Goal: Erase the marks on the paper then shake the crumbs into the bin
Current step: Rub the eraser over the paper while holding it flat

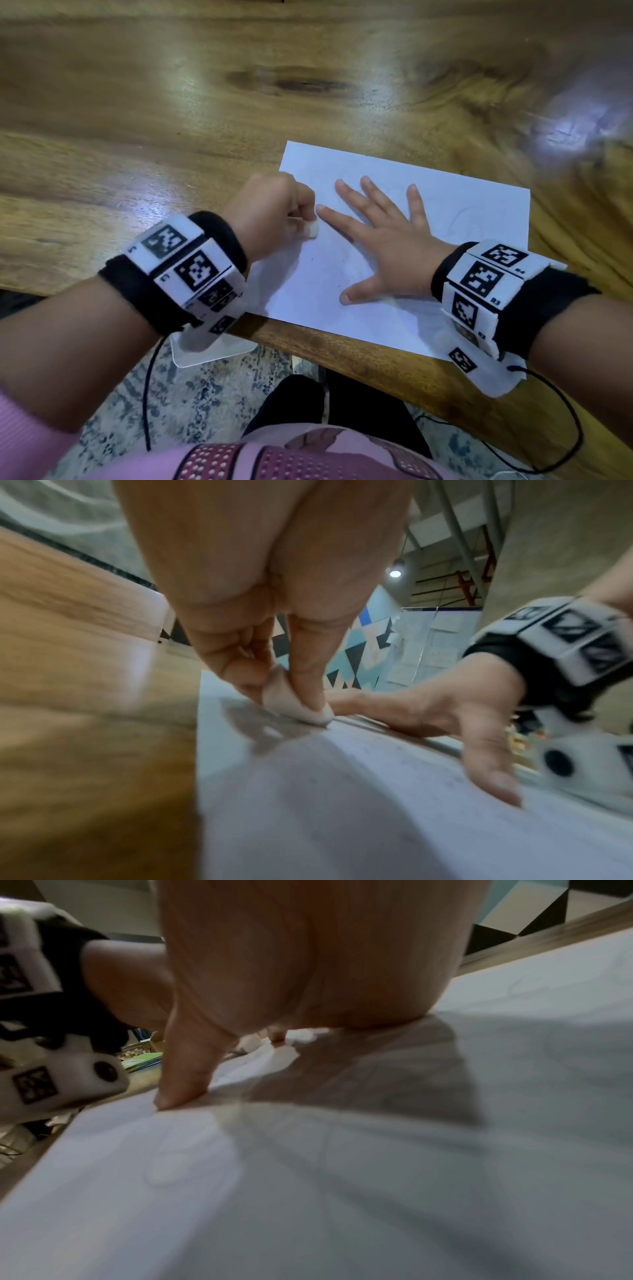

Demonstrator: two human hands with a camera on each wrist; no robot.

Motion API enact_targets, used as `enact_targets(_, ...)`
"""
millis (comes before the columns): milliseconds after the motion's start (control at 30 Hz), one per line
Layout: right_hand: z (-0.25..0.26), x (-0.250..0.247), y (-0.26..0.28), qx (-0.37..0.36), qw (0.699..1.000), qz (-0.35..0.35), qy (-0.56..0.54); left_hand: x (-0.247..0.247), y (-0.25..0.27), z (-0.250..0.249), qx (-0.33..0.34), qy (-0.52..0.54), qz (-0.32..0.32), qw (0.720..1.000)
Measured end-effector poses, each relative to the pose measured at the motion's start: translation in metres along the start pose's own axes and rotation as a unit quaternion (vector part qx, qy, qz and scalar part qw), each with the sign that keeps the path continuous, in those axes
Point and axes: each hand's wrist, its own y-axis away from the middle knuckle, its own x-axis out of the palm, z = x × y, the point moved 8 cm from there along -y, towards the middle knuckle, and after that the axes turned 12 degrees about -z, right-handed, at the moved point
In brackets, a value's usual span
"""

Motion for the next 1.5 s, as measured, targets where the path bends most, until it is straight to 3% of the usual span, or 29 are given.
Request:
enact_targets(67,0.0,0.001,0.0,0.001,1.0,0.002,0.003,0.004,0.007,0.004,0.005,0.002,0.02,1.0)
enact_targets(233,0.0,0.0,0.0,0.0,1.0,0.004,0.001,0.016,0.051,0.008,0.008,0.024,0.14,0.99)
enact_targets(433,0.0,0.001,-0.001,0.004,1.0,0.001,0.009,-0.001,0.001,0.005,-0.004,0.011,0.011,1.0)
enact_targets(500,0.0,0.001,-0.001,0.004,1.0,0.004,0.009,0.004,0.013,0.005,0.014,0.007,0.028,0.999)
enact_targets(600,0.0,0.002,-0.001,0.003,1.0,0.006,0.008,0.019,0.053,0.004,0.015,0.024,0.139,0.99)
enact_targets(667,0.0,0.002,-0.001,0.001,1.0,0.005,0.009,0.022,0.059,0.004,0.004,0.026,0.17,0.985)
enact_targets(833,0.0,0.002,-0.001,0.004,1.0,0.002,0.007,0.007,0.002,-0.005,0.011,0.001,0.041,0.999)
enact_targets(900,0.001,0.002,-0.001,0.003,1.0,0.004,0.007,0.009,0.004,-0.007,0.024,-0.005,0.051,0.998)
enact_targets(1033,0.0,0.001,0.0,0.001,1.0,0.006,-0.001,0.026,0.04,-0.009,0.041,0.001,0.161,0.986)
enact_targets(1233,0.001,0.0,-0.001,0.003,1.0,-0.004,0.001,0.019,-0.002,-0.015,0.042,-0.007,0.085,0.996)
enact_targets(1433,0.0,0.001,0.0,0.001,1.0,-0.004,0.004,0.024,0.04,-0.01,0.042,0.017,0.14,0.989)
enact_targets(1500,0.001,0.001,0.0,0.0,1.0,-0.003,0.01,0.022,0.029,-0.01,0.028,0.024,0.111,0.993)
